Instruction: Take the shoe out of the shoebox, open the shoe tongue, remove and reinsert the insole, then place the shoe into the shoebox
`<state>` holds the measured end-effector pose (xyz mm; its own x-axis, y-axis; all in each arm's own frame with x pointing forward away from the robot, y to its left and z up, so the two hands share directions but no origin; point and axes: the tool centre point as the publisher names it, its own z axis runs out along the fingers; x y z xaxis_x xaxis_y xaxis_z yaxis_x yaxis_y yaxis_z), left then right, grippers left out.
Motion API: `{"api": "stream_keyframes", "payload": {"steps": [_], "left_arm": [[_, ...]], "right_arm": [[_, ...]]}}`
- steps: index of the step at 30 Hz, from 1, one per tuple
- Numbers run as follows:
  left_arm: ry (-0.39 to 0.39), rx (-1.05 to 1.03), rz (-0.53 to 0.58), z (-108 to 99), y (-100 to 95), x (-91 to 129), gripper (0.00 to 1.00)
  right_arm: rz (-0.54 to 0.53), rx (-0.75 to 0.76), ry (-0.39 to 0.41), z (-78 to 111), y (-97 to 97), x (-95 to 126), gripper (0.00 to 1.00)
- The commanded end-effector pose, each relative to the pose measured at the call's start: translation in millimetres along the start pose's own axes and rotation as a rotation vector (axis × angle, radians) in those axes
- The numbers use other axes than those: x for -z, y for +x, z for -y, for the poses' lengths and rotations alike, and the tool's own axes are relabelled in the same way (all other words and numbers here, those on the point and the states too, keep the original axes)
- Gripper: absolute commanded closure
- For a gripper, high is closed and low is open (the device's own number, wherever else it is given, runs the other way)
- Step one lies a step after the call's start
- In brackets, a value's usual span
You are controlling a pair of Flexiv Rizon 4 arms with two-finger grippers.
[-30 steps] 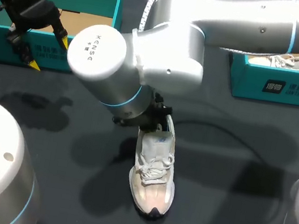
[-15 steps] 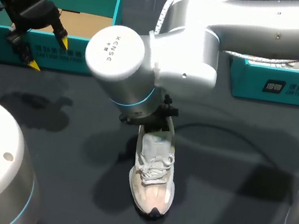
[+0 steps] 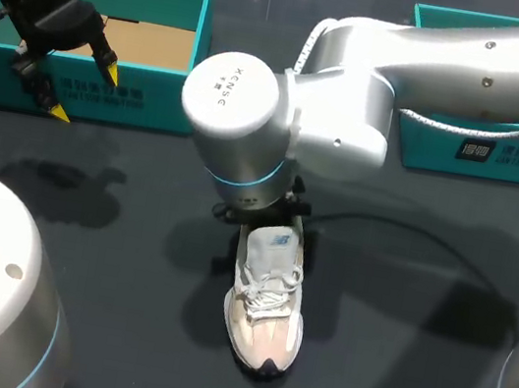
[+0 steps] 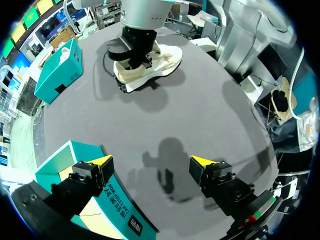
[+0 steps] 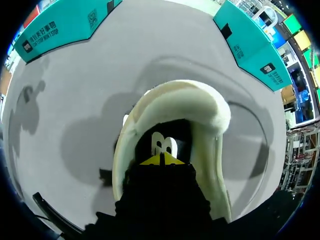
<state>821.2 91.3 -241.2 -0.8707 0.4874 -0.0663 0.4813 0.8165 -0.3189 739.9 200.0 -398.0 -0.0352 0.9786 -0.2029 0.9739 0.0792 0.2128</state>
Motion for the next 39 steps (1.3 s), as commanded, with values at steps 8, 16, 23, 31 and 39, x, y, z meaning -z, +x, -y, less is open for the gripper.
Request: {"api": "stream_keyframes", "payload": {"steps": [8, 16, 23, 31, 39], "left_arm": [[-0.002, -0.001, -0.002, -0.2, -0.3, 0.5, 0.00], [-0.002, -0.001, -0.002, -0.2, -0.3, 0.5, 0.00], [-0.002, -0.001, -0.002, -0.2, -0.3, 0.5, 0.00], [-0.002, -0.001, -0.002, -0.2, -0.3, 0.5, 0.00], [-0.002, -0.001, -0.002, -0.2, -0.3, 0.5, 0.00]], "right_arm": [[0.062, -0.178, -0.121, -9.6, -6.1, 37.4, 1.00], [0.000, -0.126, -0.060, -20.0, -0.4, 2.8, 1.00], [-0.007, -0.120, -0.020, -10.5, 4.5, -10.3, 1.00], [0.017, -0.149, -0.044, 14.7, 5.9, 14.6, 1.00], [0.039, -0.164, -0.048, 10.8, -0.2, 15.1, 1.00]]}}
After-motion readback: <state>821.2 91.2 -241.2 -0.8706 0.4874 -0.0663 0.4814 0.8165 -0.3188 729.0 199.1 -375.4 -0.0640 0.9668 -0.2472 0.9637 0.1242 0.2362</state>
